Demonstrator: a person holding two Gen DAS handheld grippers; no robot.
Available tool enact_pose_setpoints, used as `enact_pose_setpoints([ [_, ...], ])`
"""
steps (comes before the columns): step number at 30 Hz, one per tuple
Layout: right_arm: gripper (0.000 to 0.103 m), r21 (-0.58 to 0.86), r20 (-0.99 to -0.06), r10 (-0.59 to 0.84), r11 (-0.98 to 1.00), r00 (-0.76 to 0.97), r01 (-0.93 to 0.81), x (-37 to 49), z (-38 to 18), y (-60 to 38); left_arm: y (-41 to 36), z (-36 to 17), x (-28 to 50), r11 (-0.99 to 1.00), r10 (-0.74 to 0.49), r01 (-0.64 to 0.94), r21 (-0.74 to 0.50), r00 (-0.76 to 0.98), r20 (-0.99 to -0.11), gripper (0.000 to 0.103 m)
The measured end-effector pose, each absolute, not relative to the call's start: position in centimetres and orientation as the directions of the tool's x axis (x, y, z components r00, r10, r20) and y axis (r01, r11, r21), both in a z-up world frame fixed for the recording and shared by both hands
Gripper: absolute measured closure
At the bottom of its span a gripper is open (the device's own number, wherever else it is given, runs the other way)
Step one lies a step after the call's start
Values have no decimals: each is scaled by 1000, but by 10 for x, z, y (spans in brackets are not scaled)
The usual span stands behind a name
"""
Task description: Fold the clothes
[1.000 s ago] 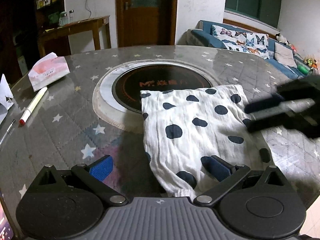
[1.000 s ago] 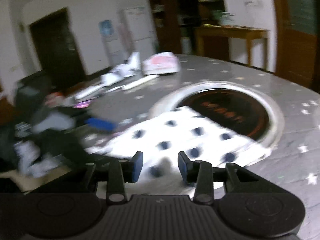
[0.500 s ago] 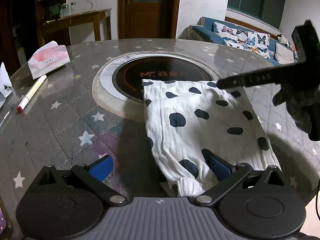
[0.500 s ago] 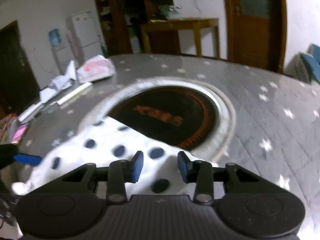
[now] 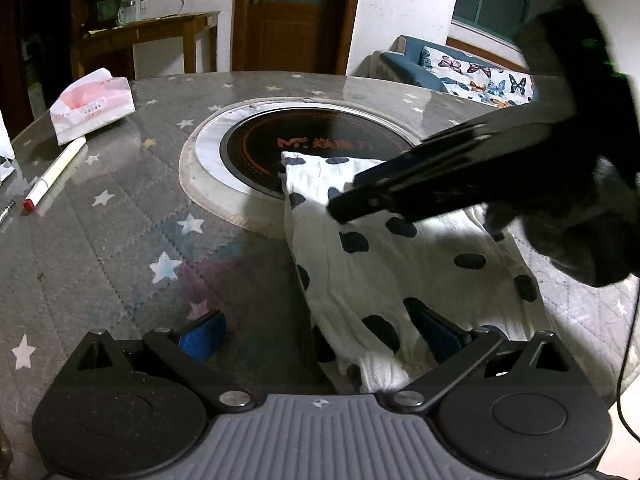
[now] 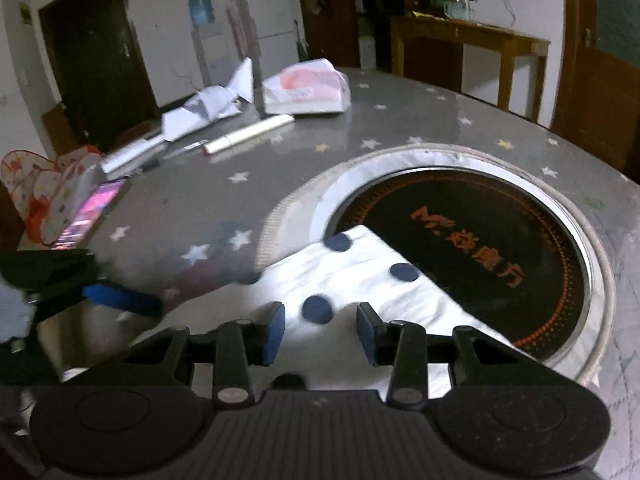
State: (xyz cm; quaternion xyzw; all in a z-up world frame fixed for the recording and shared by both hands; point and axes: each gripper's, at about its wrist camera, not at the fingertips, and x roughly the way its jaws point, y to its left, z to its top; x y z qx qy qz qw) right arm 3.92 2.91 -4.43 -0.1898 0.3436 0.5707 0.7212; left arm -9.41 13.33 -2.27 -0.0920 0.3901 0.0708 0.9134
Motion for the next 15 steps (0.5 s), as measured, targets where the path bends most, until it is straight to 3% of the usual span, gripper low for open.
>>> enact_pose_setpoints([
  [15, 63, 95, -720, 658, 408, 221, -908, 77, -54, 52, 136, -24, -93, 981, 22, -154, -115, 683, -730, 0],
])
